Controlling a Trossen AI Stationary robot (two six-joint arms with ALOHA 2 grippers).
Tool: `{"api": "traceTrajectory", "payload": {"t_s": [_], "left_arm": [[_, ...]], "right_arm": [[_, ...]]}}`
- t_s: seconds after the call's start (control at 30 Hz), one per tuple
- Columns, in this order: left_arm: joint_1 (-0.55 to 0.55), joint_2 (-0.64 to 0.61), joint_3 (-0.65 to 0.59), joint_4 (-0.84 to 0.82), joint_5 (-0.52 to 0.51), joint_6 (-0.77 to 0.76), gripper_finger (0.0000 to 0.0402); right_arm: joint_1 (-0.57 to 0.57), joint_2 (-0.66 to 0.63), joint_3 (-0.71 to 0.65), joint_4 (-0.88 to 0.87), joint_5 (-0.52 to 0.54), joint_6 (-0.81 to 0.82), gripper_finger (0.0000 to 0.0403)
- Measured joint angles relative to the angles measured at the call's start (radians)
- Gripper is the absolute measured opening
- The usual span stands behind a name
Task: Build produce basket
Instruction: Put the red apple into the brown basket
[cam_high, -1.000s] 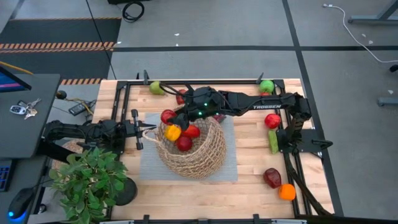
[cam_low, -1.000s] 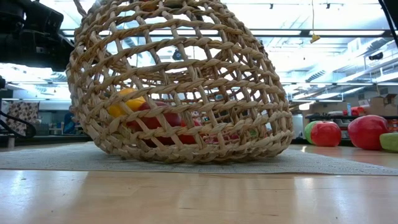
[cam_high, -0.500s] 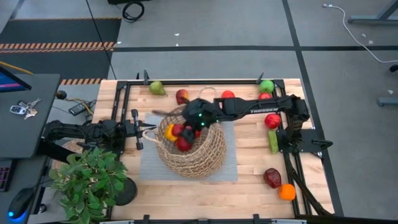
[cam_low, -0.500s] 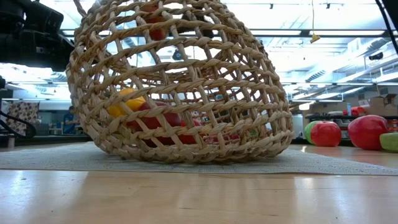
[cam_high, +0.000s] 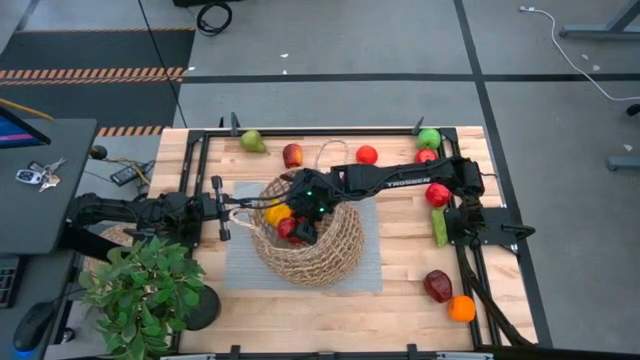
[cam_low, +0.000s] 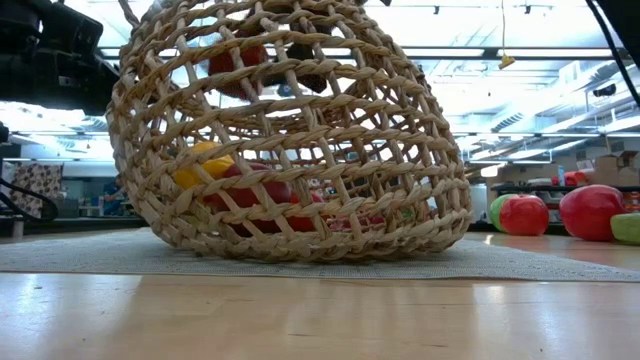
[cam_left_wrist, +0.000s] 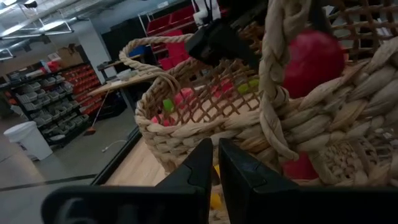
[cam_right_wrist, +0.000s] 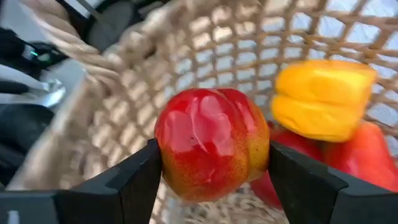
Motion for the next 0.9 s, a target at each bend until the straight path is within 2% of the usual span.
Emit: {"api": "traceTrajectory", "payload": {"t_s": [0.13,0.4,0.8,0.9], "left_arm": [[0.000,0.000,0.000,0.001,0.000,0.000,0.0032],[0.000,0.000,0.000,0.002,0.000,0.000,0.0030],[0.000,0.000,0.000,0.001,0.000,0.000,0.0030],[0.000,0.000,0.000,0.001,0.000,0.000,0.0028]], "right_arm": [[-0.010,0.000,0.000,-0.043,0.040,-0.023,0.0280],[-0.008,0.000,0.000,-0.052,0.260,-0.114,0.0280],[0.061,0.000,0.000,-0.063,0.267,-0.438,0.0280],[0.081,0.000,0.000,-0.064,0.296,-0.487,0.0280]]}}
